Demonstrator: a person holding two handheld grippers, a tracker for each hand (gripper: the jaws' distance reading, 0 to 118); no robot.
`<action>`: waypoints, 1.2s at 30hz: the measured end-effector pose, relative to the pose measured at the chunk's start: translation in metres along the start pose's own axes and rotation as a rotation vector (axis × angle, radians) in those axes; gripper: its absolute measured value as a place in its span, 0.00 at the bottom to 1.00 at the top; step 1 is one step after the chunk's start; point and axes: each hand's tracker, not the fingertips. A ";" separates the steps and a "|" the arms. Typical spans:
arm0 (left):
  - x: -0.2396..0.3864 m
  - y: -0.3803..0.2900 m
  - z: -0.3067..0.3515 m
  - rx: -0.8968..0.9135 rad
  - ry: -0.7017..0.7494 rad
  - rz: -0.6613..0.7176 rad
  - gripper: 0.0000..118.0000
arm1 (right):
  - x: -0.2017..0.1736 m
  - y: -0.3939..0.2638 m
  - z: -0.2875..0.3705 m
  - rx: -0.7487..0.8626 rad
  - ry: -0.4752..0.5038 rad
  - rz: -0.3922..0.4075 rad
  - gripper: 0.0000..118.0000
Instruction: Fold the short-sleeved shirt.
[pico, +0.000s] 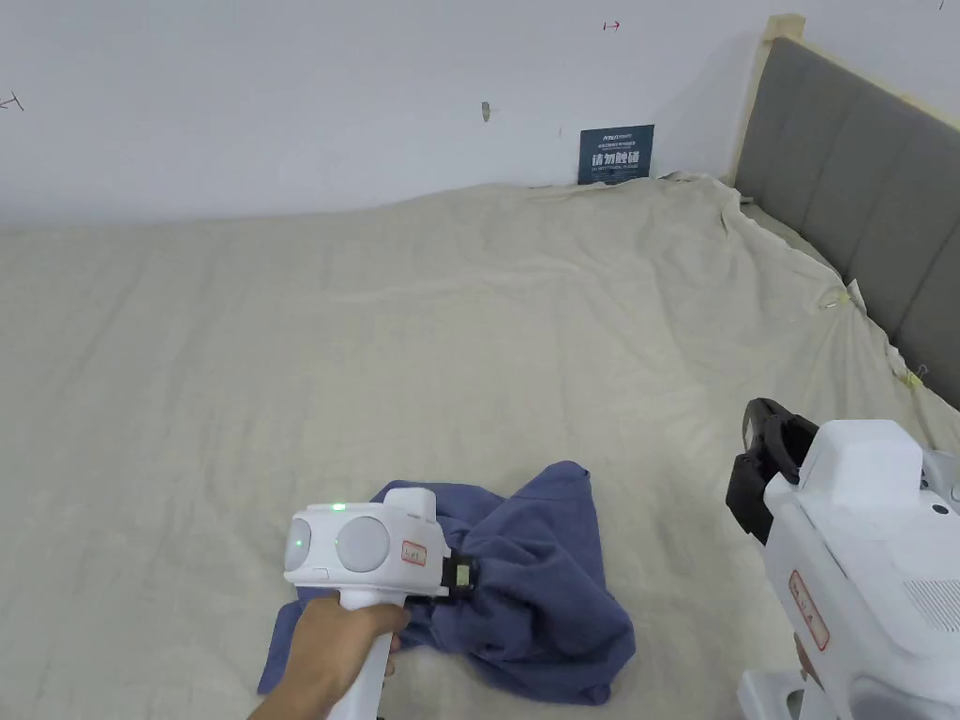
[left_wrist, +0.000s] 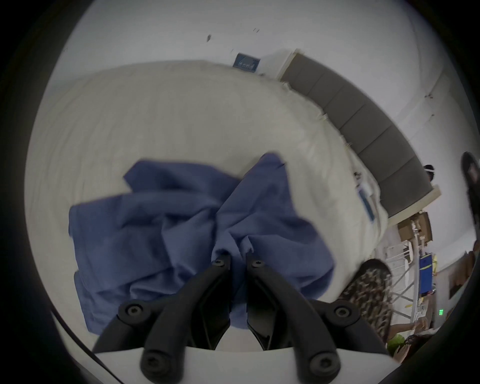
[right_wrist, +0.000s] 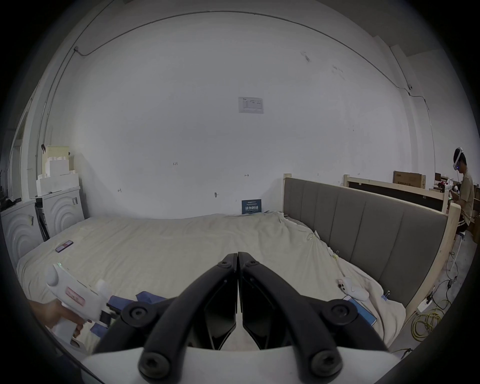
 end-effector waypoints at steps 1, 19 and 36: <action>0.000 -0.005 -0.004 -0.013 0.022 -0.001 0.09 | -0.001 -0.001 0.000 -0.002 0.003 0.001 0.00; 0.009 -0.004 0.150 0.522 0.057 -0.047 0.93 | -0.020 0.013 0.008 0.025 0.058 0.011 0.00; -0.015 -0.064 0.248 1.050 0.431 -0.130 0.42 | -0.032 0.028 0.011 0.088 0.095 0.040 0.00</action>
